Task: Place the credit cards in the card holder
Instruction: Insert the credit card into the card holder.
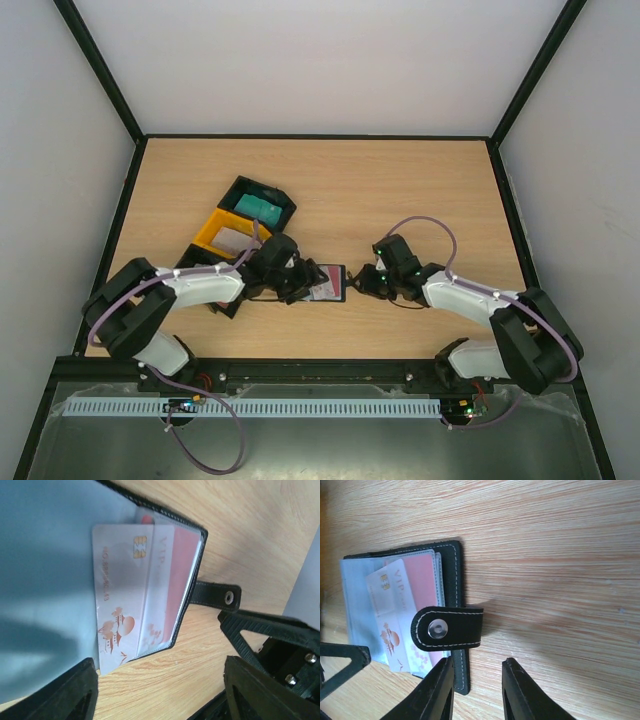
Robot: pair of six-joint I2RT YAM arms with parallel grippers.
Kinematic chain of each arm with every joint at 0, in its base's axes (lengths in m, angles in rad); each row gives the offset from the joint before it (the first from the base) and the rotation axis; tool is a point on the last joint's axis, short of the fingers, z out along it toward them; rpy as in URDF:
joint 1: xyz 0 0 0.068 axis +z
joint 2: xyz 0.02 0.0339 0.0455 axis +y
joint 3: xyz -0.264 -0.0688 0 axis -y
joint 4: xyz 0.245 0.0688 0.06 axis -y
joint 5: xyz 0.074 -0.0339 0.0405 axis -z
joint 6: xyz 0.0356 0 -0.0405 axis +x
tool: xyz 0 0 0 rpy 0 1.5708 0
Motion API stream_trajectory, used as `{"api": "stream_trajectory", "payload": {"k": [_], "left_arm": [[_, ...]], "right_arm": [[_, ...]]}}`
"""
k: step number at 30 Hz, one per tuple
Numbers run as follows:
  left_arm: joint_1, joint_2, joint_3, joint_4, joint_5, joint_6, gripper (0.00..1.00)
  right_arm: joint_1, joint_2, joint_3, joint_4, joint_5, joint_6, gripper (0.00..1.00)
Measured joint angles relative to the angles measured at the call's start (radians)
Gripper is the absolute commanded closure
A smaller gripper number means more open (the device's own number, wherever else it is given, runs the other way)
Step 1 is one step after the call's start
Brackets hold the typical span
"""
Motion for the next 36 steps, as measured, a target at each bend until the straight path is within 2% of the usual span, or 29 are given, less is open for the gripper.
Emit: {"api": "stream_trajectory", "payload": {"k": [4,9,12,18,26,36], "left_arm": [[0.009,-0.044,0.002,-0.047,-0.047,0.014,0.44],[0.019,-0.041,0.038,-0.114,-0.095,0.053,0.44],[0.027,-0.011,0.068,-0.132,-0.112,0.079,0.44],[0.032,0.068,0.097,-0.151,-0.114,0.119,0.50],[0.032,0.090,0.108,-0.150,-0.103,0.137,0.62],[0.032,0.138,0.147,-0.146,-0.080,0.179,0.61]], "right_arm": [[0.000,-0.004,-0.001,0.007,-0.010,0.000,0.75],[0.000,-0.001,-0.001,0.015,-0.032,-0.005,0.76],[0.000,0.005,-0.001,0.022,-0.057,-0.006,0.73],[0.014,0.028,-0.001,0.028,-0.095,-0.024,0.70],[0.043,0.134,0.051,0.019,-0.092,-0.040,0.73],[0.046,0.204,0.122,-0.004,-0.057,-0.049,0.77]]}}
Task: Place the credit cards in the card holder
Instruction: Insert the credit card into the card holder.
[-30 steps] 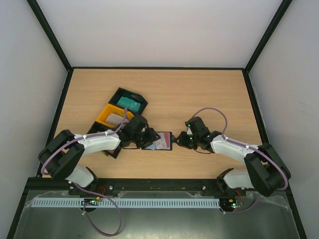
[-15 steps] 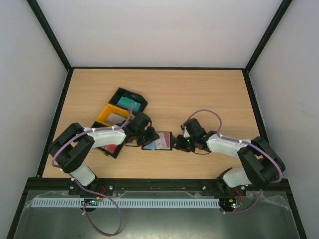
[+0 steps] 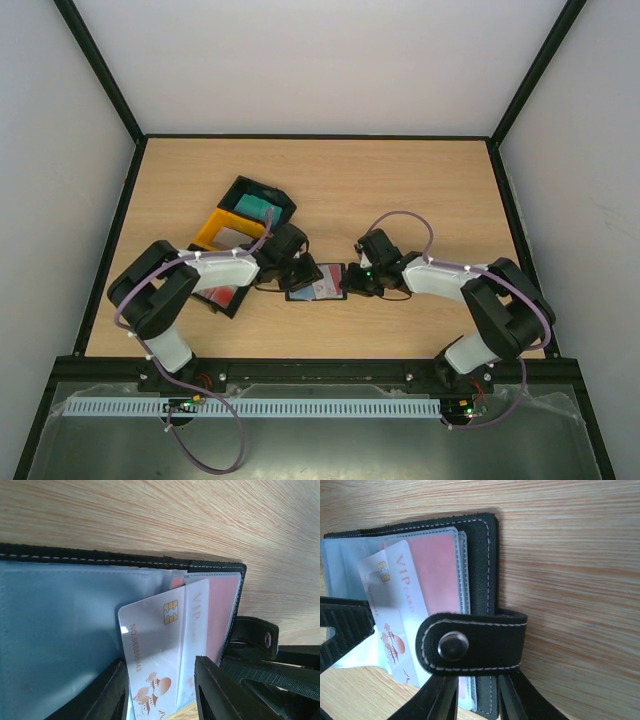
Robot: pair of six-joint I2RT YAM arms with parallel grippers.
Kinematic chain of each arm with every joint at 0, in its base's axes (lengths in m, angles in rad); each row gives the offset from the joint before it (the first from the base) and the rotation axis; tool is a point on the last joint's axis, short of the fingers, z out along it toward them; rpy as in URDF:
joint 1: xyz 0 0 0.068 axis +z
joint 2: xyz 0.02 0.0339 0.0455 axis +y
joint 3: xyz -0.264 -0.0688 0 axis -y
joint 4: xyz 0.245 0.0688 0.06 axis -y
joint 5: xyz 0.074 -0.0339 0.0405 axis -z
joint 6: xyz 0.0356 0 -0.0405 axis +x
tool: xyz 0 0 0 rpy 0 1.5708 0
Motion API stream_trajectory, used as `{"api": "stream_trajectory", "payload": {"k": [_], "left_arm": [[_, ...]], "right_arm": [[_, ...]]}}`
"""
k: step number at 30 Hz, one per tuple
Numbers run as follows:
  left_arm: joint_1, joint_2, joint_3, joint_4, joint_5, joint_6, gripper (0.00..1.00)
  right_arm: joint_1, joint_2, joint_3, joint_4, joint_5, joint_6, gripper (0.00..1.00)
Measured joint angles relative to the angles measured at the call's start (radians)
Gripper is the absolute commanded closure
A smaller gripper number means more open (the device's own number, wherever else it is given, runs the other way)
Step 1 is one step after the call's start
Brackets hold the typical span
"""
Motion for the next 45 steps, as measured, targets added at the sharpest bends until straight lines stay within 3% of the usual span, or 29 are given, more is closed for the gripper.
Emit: {"api": "stream_trajectory", "payload": {"k": [39,45], "left_arm": [[-0.001,0.100,0.077,0.060,0.108,0.086,0.57],[-0.005,0.099,0.077,0.067,0.122,0.079,0.51]], "right_arm": [[0.001,0.010,0.013,-0.010,0.015,0.000,0.77],[0.001,-0.017,0.013,-0.031,0.077,-0.002,0.60]]}}
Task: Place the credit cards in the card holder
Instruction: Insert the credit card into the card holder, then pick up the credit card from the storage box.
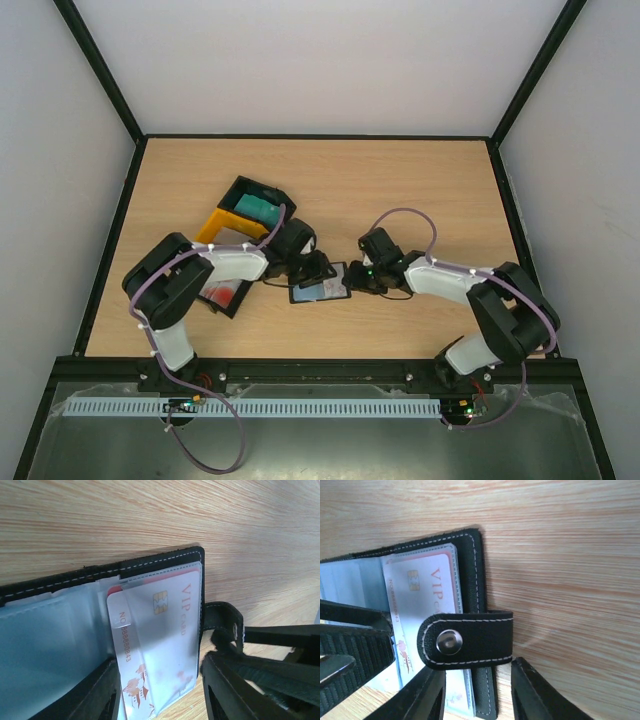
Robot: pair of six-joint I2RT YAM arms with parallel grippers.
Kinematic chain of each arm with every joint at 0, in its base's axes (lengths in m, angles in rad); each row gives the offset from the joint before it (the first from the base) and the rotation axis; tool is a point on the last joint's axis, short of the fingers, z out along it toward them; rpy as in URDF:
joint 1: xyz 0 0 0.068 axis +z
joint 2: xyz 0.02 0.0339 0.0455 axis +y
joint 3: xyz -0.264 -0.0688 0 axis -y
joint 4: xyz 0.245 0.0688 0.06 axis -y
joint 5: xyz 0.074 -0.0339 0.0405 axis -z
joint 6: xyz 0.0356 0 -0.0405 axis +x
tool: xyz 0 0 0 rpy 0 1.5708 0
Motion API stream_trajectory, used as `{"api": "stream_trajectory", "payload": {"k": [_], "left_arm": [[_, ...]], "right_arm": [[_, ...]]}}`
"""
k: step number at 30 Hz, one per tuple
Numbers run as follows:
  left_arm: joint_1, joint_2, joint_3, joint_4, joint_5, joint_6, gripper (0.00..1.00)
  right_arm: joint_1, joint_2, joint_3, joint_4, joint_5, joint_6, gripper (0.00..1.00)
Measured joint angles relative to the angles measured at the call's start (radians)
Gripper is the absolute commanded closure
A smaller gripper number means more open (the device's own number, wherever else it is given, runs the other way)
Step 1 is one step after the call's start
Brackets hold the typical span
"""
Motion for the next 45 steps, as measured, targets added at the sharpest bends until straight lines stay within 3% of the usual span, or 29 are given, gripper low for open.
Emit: {"api": "stream_trajectory", "payload": {"k": [5,12,21,34,45], "left_arm": [[0.000,-0.042,0.005,-0.071,-0.040,0.033,0.40],[0.008,-0.204,0.110,-0.256,-0.201,0.105,0.29],[0.123,-0.352,0.160,-0.446,-0.349,0.248,0.26],[0.248,-0.288,0.195,-0.643,-0.412,0.509,0.24],[0.319,-0.160,0.251,-0.684,-0.435,0.589,0.27]], "right_arm": [[0.000,-0.082,0.000,-0.055,0.069,-0.014,0.58],[0.000,-0.235,0.000,-0.085,0.115,-0.022,0.52],[0.000,-0.359,0.000,-0.080,0.138,-0.014,0.51],[0.000,-0.315,-0.029,0.026,0.113,0.033,0.53],[0.000,-0.259,-0.068,0.146,0.103,0.069,0.53]]}}
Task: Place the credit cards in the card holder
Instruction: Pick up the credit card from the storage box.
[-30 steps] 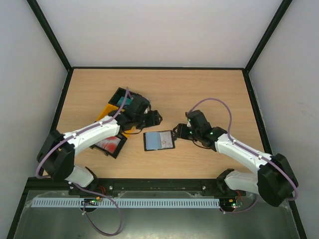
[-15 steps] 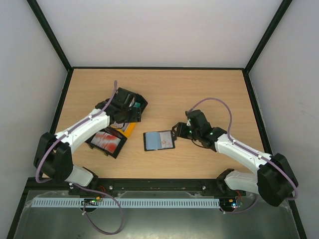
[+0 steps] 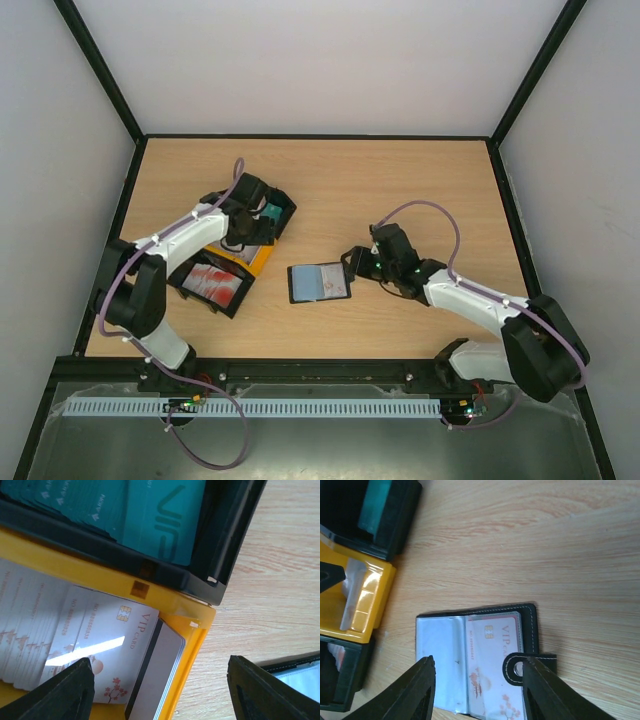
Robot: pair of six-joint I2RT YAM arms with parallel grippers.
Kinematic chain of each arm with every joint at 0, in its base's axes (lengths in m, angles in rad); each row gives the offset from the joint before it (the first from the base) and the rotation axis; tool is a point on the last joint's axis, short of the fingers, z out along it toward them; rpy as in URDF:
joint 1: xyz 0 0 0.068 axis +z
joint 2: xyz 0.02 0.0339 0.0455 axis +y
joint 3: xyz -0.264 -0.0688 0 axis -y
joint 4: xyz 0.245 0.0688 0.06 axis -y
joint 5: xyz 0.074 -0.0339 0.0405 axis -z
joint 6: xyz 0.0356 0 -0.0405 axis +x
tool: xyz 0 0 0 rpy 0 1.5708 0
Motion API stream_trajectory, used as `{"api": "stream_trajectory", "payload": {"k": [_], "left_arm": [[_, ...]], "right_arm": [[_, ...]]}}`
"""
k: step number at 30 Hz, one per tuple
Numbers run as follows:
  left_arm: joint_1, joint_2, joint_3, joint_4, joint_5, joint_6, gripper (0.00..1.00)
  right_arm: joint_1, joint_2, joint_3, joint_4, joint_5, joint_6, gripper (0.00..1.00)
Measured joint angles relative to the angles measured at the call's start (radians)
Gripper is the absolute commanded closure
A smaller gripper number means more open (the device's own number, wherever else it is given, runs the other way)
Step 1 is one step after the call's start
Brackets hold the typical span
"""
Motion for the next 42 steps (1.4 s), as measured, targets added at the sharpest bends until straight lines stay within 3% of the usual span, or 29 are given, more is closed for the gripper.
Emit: {"api": "stream_trajectory", "payload": {"k": [11,23,42], "left_arm": [[0.002,0.102,0.043,-0.015,0.049,0.083,0.32],[0.002,0.155,0.047,-0.040,0.081,0.118,0.30],[0.002,0.123,0.047,-0.079,0.138,0.136,0.50]], "right_arm": [[0.000,0.048,0.000,0.021,-0.008,0.000,0.53],[0.000,0.067,0.000,0.022,-0.008,0.000,0.52],[0.000,0.067,0.000,0.021,-0.008,0.000,0.52]]}}
